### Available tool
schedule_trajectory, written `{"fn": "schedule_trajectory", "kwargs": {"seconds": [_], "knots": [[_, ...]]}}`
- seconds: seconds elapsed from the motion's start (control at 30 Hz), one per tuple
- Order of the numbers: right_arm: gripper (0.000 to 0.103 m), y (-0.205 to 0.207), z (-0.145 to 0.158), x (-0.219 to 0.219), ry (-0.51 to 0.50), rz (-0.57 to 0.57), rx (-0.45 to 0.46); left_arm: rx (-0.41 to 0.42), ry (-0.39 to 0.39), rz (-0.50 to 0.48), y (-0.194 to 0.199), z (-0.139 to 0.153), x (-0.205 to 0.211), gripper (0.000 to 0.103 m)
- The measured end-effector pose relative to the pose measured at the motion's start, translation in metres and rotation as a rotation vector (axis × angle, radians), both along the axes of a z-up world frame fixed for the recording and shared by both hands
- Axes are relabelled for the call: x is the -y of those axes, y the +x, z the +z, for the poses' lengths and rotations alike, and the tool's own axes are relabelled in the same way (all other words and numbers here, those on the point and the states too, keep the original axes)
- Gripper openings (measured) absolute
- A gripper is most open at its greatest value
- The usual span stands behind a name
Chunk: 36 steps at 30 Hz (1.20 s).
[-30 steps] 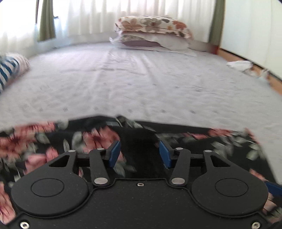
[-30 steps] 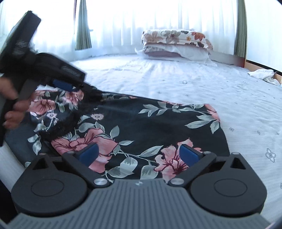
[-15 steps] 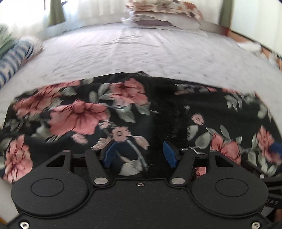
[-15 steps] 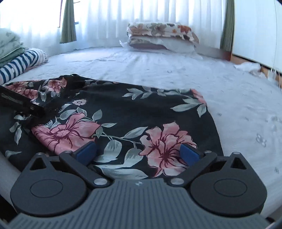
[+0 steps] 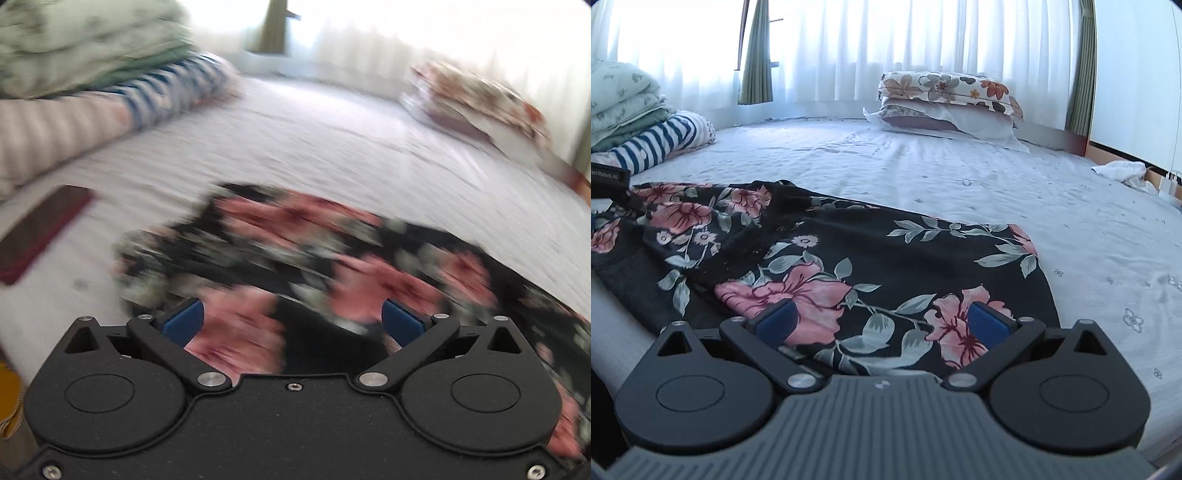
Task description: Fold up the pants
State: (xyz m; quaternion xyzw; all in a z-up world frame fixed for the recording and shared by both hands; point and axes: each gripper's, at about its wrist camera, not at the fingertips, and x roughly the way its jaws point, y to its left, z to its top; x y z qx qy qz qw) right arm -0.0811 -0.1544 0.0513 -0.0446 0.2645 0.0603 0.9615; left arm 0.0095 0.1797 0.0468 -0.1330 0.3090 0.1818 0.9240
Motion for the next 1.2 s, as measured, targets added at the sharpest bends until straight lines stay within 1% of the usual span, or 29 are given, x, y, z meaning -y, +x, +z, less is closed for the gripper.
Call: {"fn": "schedule_trajectory", "kwargs": {"seconds": [0.07,0.1,0.17,0.23,0.33,0.37,0.43,0.47,0.5,0.57,0.6,0.63,0.67,0.73,0.83,0.93,1.03,1.1,1.2], "knots": [[0.103,-0.002,0.0,0.0,-0.017,-0.008,0.0,-0.008,-0.002,0.093,-0.001,-0.002,-0.022,0.103],[0.103,-0.003,0.0,0.001,-0.022,-0.013,-0.001,0.004,-0.014,0.128,-0.004,-0.002,-0.033,0.103],[0.103,-0.003,0.0,0.002,-0.026,-0.024,-0.003,0.049,-0.038,0.18,-0.009,-0.005,-0.051,0.103],[0.103,-0.003,0.0,0.004,-0.025,-0.033,-0.007,0.056,-0.054,0.224,-0.008,-0.011,-0.066,0.103],[0.103,-0.002,0.001,0.005,-0.026,-0.042,-0.008,0.001,-0.101,0.257,0.004,-0.025,-0.085,0.103],[0.103,-0.002,0.001,0.005,-0.03,-0.043,-0.007,0.001,-0.11,0.263,0.004,-0.029,-0.088,0.103],[0.103,-0.002,0.001,0.004,-0.037,-0.045,-0.003,0.03,-0.079,0.256,0.004,-0.032,-0.086,0.101],[0.103,-0.003,0.001,0.004,-0.04,-0.045,-0.002,0.026,-0.076,0.246,0.006,-0.033,-0.085,0.09],[0.103,-0.003,0.0,0.004,-0.041,-0.046,-0.002,0.023,-0.061,0.248,0.008,-0.034,-0.084,0.083],[0.103,-0.002,-0.001,0.005,-0.039,-0.049,-0.008,0.019,-0.02,0.243,0.008,-0.032,-0.076,0.018],[0.103,-0.001,-0.002,0.006,-0.038,-0.051,-0.012,0.029,-0.037,0.226,0.006,-0.029,-0.074,0.011],[0.103,0.0,-0.003,0.007,-0.036,-0.053,-0.016,0.05,-0.05,0.225,0.003,-0.026,-0.071,0.01],[0.103,0.0,-0.003,0.008,-0.034,-0.056,-0.018,0.074,-0.043,0.218,0.001,-0.02,-0.067,0.01],[0.103,0.001,-0.004,0.011,-0.026,-0.059,-0.018,0.118,0.003,0.196,-0.002,-0.006,-0.054,0.009],[0.103,0.001,-0.003,0.016,-0.011,-0.065,-0.012,0.182,0.024,0.11,0.0,0.02,-0.029,0.009],[0.103,-0.003,0.002,0.023,0.004,-0.072,0.001,0.253,0.042,-0.035,0.006,0.051,0.015,0.009],[0.103,-0.012,0.012,0.032,0.005,-0.085,0.021,0.322,0.064,-0.251,0.007,0.078,0.08,0.01],[0.103,-0.018,0.019,0.043,0.002,-0.105,0.027,0.357,0.06,-0.428,0.003,0.09,0.129,0.01],[0.103,-0.025,0.029,0.068,-0.001,-0.146,-0.008,0.344,0.039,-0.678,-0.005,0.089,0.203,0.01]]}}
